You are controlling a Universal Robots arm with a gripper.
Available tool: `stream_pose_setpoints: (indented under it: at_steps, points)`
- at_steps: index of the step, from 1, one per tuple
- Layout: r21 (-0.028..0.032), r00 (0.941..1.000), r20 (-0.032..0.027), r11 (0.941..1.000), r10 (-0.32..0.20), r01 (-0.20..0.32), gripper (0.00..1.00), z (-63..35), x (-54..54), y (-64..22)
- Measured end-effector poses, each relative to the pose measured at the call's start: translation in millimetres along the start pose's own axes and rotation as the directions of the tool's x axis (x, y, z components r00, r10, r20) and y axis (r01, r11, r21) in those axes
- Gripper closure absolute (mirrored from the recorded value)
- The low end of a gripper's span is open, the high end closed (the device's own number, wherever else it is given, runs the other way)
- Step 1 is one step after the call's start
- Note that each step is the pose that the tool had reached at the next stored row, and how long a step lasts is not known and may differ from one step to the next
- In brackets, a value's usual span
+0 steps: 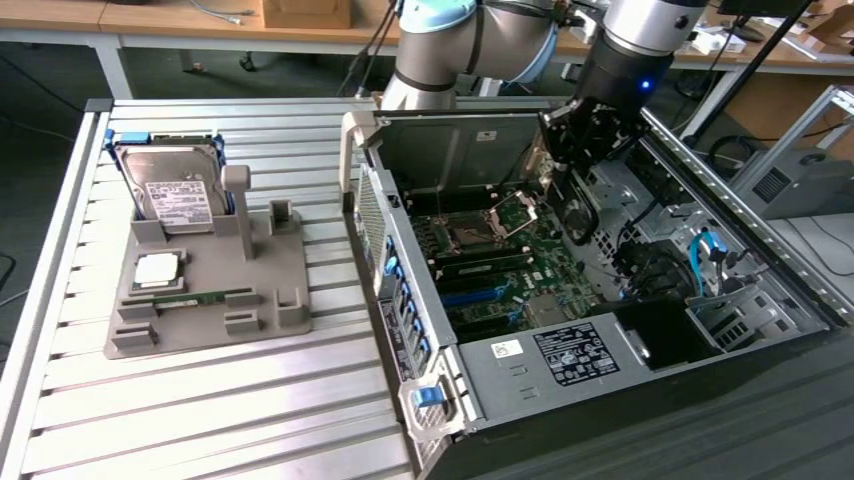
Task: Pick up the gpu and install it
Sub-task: 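Pick up the gpu and move the gpu toward the slot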
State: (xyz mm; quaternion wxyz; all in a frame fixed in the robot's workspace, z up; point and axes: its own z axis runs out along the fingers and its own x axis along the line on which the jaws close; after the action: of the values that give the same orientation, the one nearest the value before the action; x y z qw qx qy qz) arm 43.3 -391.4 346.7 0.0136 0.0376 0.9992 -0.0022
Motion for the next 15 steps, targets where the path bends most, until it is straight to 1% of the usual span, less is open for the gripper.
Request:
stream_pose_setpoints:
  at_steps: [15]
  points:
    - [-0.0001, 1.0000, 0.0000, 1.0000, 0.000, 0.000, 0.73, 8.9, 0.2, 0.0]
